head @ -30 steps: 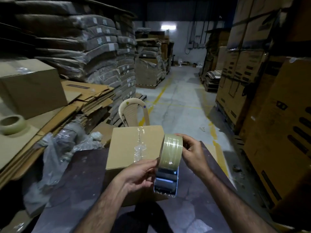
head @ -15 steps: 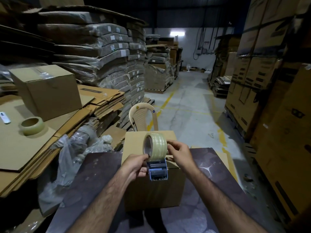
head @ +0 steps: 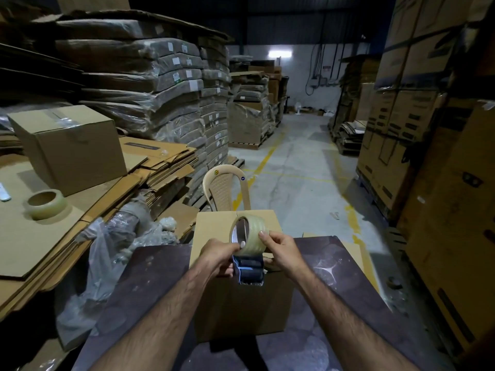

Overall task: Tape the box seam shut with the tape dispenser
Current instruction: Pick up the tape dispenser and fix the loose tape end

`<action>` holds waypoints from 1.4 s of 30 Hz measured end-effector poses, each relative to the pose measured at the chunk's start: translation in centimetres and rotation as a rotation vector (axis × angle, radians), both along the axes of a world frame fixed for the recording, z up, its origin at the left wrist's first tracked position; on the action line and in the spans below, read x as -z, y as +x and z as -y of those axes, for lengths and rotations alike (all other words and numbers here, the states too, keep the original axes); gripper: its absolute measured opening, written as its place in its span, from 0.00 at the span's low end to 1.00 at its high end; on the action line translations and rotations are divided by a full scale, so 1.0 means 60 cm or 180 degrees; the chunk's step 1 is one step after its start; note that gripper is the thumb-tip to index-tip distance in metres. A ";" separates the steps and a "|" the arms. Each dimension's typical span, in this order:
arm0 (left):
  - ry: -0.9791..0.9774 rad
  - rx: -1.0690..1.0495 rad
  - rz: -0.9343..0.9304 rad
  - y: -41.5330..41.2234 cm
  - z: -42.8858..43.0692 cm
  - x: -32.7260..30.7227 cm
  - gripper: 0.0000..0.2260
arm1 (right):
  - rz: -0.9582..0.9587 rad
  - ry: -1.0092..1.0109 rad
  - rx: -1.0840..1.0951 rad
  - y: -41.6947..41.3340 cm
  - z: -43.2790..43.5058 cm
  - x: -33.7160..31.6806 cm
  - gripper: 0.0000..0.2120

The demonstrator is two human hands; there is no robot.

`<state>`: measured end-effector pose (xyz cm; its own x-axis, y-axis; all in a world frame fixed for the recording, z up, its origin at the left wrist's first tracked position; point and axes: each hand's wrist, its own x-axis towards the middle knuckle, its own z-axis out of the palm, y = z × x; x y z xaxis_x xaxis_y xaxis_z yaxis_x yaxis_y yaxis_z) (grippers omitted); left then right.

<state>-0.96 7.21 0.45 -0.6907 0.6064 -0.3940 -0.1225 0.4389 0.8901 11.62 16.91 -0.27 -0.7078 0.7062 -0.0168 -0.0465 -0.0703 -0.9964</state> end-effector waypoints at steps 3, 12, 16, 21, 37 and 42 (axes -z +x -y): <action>-0.0244 -0.0070 -0.0453 -0.010 -0.006 -0.007 0.11 | -0.0063 0.0055 0.0016 -0.006 -0.001 -0.001 0.10; -0.0716 -0.0137 -0.0911 -0.008 -0.004 -0.001 0.12 | 0.0298 0.0189 0.0005 -0.020 -0.012 0.011 0.14; -0.0770 -0.0237 -0.1310 -0.009 -0.003 0.004 0.12 | 0.0278 0.0331 0.0034 -0.017 -0.014 0.013 0.15; -0.0666 -0.0411 -0.1739 -0.003 0.003 0.020 0.08 | 0.0467 0.0914 0.0792 0.001 -0.031 0.031 0.17; -0.0913 -0.0586 -0.1343 -0.018 0.077 0.047 0.24 | 0.1666 0.0660 0.1109 0.052 -0.046 0.111 0.18; -0.0937 -0.0479 -0.1353 0.002 0.079 0.043 0.22 | 0.1746 0.0726 0.1244 0.082 -0.038 0.107 0.17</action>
<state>-0.87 2.46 -2.11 -0.8971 0.3944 -0.1993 0.1409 0.6827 0.7170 16.52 19.19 -6.70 -0.3339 0.9350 -0.1198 0.4867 0.0622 -0.8714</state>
